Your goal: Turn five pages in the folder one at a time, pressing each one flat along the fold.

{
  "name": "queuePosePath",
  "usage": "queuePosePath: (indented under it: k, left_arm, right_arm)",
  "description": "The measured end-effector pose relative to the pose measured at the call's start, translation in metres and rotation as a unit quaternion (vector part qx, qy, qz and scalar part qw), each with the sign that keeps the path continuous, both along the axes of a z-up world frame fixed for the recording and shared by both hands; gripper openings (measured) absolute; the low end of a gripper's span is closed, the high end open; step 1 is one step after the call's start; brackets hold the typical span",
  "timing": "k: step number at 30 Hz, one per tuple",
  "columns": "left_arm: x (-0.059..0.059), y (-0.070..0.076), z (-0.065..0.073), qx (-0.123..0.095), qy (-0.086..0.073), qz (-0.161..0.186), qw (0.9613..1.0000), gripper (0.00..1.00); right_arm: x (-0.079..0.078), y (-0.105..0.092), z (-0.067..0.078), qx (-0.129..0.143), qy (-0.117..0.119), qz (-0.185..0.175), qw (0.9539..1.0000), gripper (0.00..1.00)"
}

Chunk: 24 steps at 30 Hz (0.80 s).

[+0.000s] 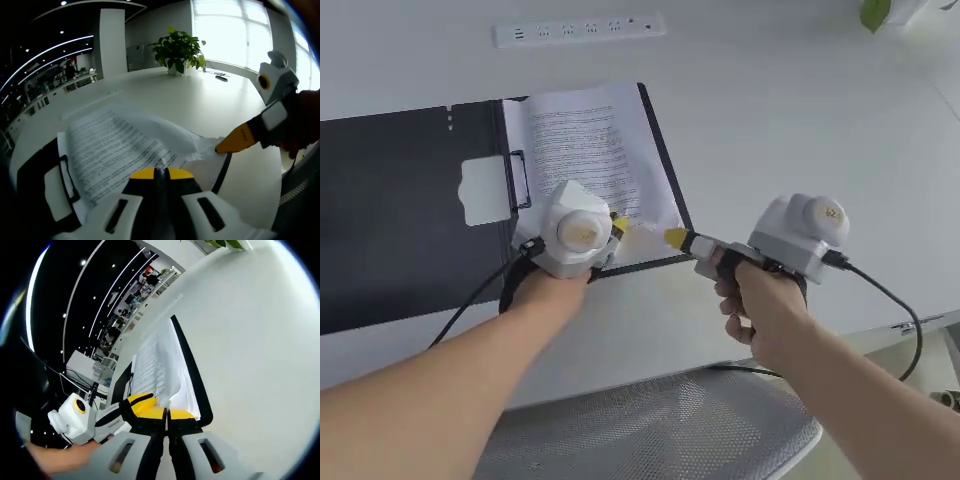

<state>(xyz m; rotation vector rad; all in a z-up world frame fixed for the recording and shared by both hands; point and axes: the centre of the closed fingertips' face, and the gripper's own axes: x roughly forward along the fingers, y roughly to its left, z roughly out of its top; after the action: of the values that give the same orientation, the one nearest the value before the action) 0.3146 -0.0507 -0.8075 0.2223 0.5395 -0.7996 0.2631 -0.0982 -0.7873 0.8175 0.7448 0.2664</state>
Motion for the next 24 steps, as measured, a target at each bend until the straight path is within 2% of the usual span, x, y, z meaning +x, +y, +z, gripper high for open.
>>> queuePosePath:
  k: [3, 6, 10, 12, 14, 15, 17, 21, 24]
  left_arm:
    - [0.000, 0.000, 0.000, -0.001, 0.001, 0.001, 1.0000, 0.05]
    - [-0.001, 0.000, 0.000, -0.009, 0.004, 0.004, 0.9999, 0.06]
    - [-0.002, 0.000, 0.001, -0.027, 0.017, 0.005, 0.9995, 0.09]
    - [-0.006, -0.001, 0.002, -0.036, 0.028, 0.000, 0.9989, 0.12]
    - [-0.008, 0.000, 0.004, -0.038, 0.030, -0.002, 0.9988, 0.20]
    - [-0.008, 0.001, 0.005, -0.043, 0.033, 0.004, 0.9985, 0.26]
    - [-0.010, 0.003, 0.006, -0.050, 0.039, 0.004, 0.9980, 0.32]
    - [-0.011, 0.012, 0.009, -0.046, 0.042, 0.007, 0.9980, 0.33]
    - [-0.010, 0.020, 0.014, -0.053, 0.045, 0.018, 0.9974, 0.36]
  right_arm:
    - [0.000, 0.000, 0.000, 0.011, 0.001, -0.011, 0.9999, 0.00]
    - [-0.001, 0.000, 0.002, 0.009, -0.004, -0.011, 0.9999, 0.00]
    - [-0.001, -0.001, 0.006, 0.015, -0.009, -0.012, 0.9998, 0.00]
    - [-0.001, 0.000, 0.009, 0.016, -0.017, -0.010, 0.9997, 0.00]
    - [-0.001, 0.002, 0.010, 0.015, -0.018, -0.009, 0.9997, 0.00]
    - [-0.001, 0.003, 0.013, 0.013, -0.024, -0.007, 0.9996, 0.00]
    - [-0.001, 0.003, 0.014, 0.013, -0.027, -0.007, 0.9995, 0.00]
    - [-0.001, 0.004, 0.021, 0.012, -0.040, -0.009, 0.9991, 0.00]
    - [-0.001, 0.005, 0.028, 0.013, -0.050, -0.009, 0.9986, 0.00]
